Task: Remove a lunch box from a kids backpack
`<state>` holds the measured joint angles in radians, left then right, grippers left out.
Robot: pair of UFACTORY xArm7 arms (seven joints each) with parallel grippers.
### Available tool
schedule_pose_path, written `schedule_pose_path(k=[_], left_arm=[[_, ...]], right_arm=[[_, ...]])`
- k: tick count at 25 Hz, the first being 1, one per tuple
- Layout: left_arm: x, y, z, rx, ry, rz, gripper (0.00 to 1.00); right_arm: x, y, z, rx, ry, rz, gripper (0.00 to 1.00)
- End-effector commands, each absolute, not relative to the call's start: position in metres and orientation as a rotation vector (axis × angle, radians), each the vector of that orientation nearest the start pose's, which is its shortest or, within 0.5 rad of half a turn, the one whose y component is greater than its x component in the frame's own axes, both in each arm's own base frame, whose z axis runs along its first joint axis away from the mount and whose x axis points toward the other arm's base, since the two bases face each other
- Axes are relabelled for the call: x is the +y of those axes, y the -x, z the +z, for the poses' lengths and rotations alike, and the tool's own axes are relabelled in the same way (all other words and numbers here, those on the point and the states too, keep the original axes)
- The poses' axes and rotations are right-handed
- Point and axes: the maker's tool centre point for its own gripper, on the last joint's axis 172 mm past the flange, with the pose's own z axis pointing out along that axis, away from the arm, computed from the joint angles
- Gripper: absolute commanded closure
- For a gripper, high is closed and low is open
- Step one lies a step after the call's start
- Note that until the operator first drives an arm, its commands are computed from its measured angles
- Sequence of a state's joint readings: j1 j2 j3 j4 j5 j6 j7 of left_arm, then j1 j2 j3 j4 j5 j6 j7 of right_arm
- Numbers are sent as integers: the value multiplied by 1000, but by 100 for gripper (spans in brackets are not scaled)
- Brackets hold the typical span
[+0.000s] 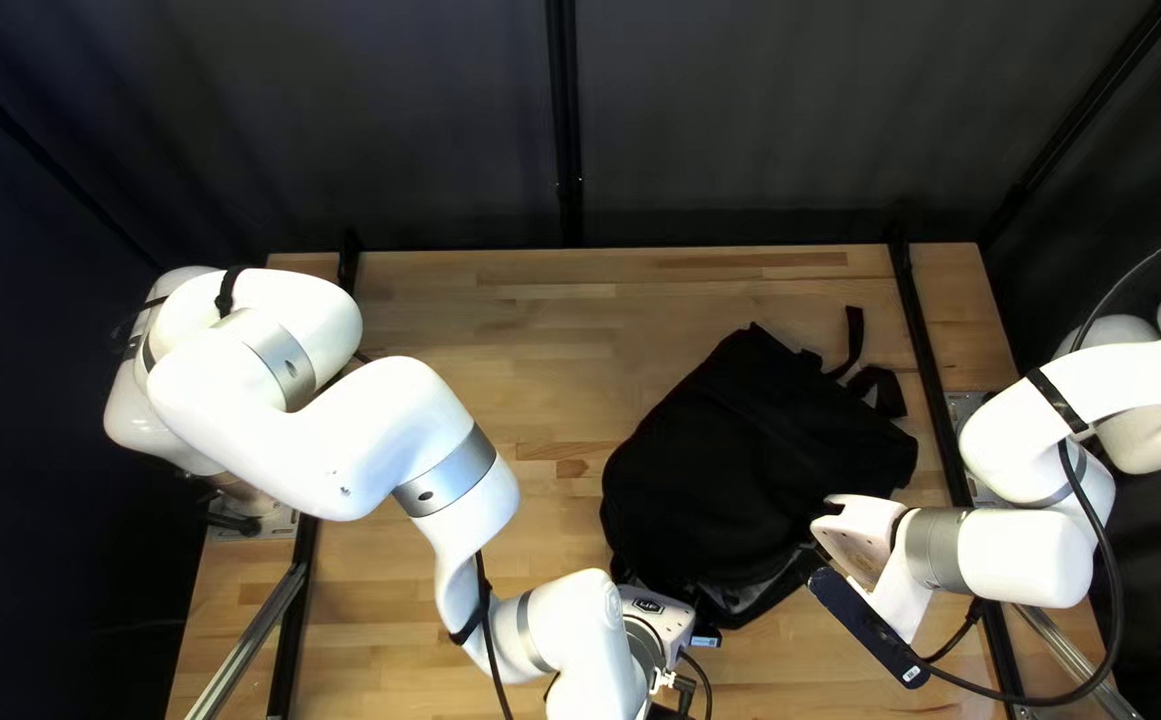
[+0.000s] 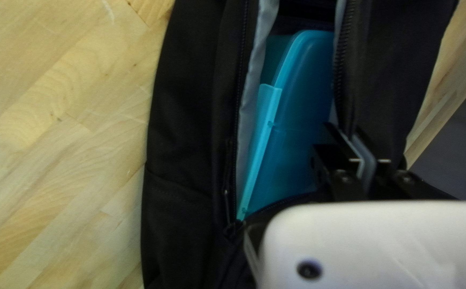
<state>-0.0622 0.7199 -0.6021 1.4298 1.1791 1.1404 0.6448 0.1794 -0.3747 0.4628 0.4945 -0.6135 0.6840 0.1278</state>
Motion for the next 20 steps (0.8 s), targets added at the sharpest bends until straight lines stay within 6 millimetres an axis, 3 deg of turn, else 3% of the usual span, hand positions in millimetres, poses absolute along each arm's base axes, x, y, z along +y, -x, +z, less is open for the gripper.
schedule_pose_path(k=[1, 3, 5, 6, 7, 8, 10, 14, 20], left_arm=[[-193, -568, 41, 2081, 1495, 271, 18], [-192, -566, 39, 2090, 1506, 287, 18], [-190, -565, 39, 2094, 1516, 302, 41], [-190, -564, 40, 2095, 1519, 307, 44], [-188, -565, 41, 2095, 1524, 315, 57], [-187, -565, 41, 2095, 1527, 321, 95], [-187, -567, 44, 2094, 1528, 330, 100], [-188, -570, 50, 2085, 1524, 341, 100], [-176, -575, 52, 2065, 1519, 353, 100]], right_arm=[[156, -359, 157, -1668, 3185, -574, 100], [157, -360, 156, -1670, 3184, -576, 100], [157, -360, 154, -1673, 3182, -579, 100], [157, -360, 153, -1674, 3182, -580, 100], [158, -360, 152, -1676, 3180, -582, 100], [158, -359, 151, -1677, 3180, -583, 100], [158, -359, 150, -1680, 3178, -586, 100], [157, -358, 149, -1687, 3173, -588, 100], [158, -388, 169, -1698, 3162, -584, 100]])
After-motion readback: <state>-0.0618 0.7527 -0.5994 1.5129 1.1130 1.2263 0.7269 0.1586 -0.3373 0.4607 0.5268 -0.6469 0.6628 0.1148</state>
